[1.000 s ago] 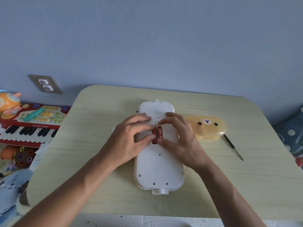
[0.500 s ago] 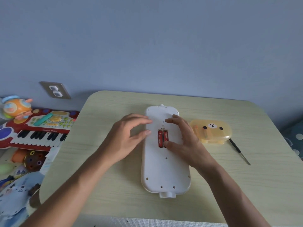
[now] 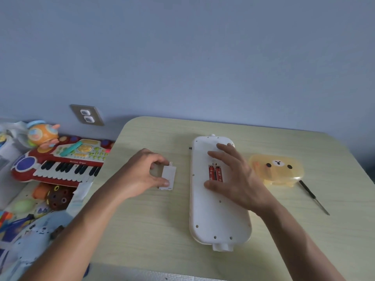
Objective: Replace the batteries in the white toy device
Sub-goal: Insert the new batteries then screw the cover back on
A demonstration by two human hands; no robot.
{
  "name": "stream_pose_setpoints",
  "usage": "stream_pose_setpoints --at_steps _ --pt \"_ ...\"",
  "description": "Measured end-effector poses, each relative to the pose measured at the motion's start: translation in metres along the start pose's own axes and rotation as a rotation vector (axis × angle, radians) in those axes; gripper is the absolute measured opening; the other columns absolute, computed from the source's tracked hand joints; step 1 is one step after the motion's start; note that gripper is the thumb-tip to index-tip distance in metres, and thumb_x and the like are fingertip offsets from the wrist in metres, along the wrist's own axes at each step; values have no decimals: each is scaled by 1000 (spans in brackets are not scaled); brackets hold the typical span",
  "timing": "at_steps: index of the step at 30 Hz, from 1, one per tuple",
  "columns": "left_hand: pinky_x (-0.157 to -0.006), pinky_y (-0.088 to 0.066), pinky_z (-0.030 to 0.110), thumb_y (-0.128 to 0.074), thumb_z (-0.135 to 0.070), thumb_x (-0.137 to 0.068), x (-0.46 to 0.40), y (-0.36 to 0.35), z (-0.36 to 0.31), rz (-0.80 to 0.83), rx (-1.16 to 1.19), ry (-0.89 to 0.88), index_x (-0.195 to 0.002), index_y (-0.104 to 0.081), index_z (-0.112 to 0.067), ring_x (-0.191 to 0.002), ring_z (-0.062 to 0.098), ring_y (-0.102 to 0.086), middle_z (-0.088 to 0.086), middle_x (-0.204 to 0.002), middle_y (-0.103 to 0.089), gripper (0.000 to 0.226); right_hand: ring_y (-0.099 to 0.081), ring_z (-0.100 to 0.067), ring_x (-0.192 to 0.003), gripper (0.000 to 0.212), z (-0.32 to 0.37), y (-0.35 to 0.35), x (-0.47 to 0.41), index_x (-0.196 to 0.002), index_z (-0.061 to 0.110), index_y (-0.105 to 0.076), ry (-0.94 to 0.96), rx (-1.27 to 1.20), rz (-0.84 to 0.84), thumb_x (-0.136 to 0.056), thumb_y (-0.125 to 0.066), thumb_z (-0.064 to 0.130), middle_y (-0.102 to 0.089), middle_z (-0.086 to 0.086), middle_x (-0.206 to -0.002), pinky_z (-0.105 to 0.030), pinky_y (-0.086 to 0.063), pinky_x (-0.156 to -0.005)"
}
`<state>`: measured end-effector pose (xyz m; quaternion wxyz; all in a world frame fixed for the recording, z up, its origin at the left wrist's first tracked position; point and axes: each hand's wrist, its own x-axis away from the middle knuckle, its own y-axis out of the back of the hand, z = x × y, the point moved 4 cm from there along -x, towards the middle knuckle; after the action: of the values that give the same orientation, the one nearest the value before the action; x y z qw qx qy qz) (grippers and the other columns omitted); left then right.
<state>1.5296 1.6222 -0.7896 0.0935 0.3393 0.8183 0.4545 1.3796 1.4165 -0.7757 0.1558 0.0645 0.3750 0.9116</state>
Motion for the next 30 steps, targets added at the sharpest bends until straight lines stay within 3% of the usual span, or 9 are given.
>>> stream_pose_setpoints --at_steps 3,8,12,15,19,22,26,30 --pt "-75 -39 15 -89 -28 -69 0 -3 -1 4 18 8 -108 -65 -33 -99 5 -53 -11 -107 -52 46 -12 -1 -152 82 -10 0 4 -144 30 -52 -14 -39 22 -71 -87 42 -28 16 -161 -27 -15 -122" --pt "-79 -55 39 -82 -15 -76 0 -6 -9 -43 224 14 -93 -59 -32 -77 14 -69 -4 -86 -71 34 -4 2 -153 91 -20 1 6 -149 30 -46 20 -57 77 -69 -88 46 -23 17 -163 -23 -9 -121" --pt "-74 -49 32 -77 -14 -81 0 -11 -40 -158 411 -72 -103 -60 -37 -72 23 -68 4 -80 -72 36 1 1 -154 97 -24 3 6 -152 30 -42 39 -64 122 -68 -88 45 -19 17 -164 -22 -7 -120" --pt "-74 -51 33 -75 -11 -82 0 -20 -77 -143 558 -177 -111 -66 -41 -73 28 -68 3 -84 -70 43 2 1 -154 98 -23 3 5 -152 34 -39 49 -71 132 -68 -88 45 -18 16 -164 -26 -7 -123" --pt "-75 -57 35 -76 -10 -82 -4 -35 -101 -134 524 -238 -110 -69 -41 -71 16 -69 -7 -83 -65 42 0 -3 -156 92 -23 2 1 -149 41 -43 199 -91 144 -69 -88 48 -22 17 -165 -34 -6 -127" --pt "-78 -59 34 -75 -8 -84 -1 -43 -101 -101 437 -285 -121 -65 -44 -75 14 -68 -5 -85 -60 53 2 -4 -156 92 -28 -1 -1 -148 38 -45 188 -99 140 -68 -88 48 -19 15 -166 -39 -8 -128" --pt "-77 -56 29 -77 -11 -84 0 -42 -101 -46 326 -305 -121 -63 -42 -76 10 -68 -6 -88 -60 50 4 -2 -156 103 -35 -3 0 -153 39 -36 137 -95 160 -65 -89 51 -16 13 -167 -37 -9 -127" --pt "-78 -58 32 -78 -6 -82 -1 -38 -101 2 380 -272 -113 -62 -36 -73 10 -72 -5 -89 -62 46 6 0 -155 104 -36 -2 1 -152 41 -36 99 -86 174 -63 -88 53 -13 14 -168 -30 -9 -122"
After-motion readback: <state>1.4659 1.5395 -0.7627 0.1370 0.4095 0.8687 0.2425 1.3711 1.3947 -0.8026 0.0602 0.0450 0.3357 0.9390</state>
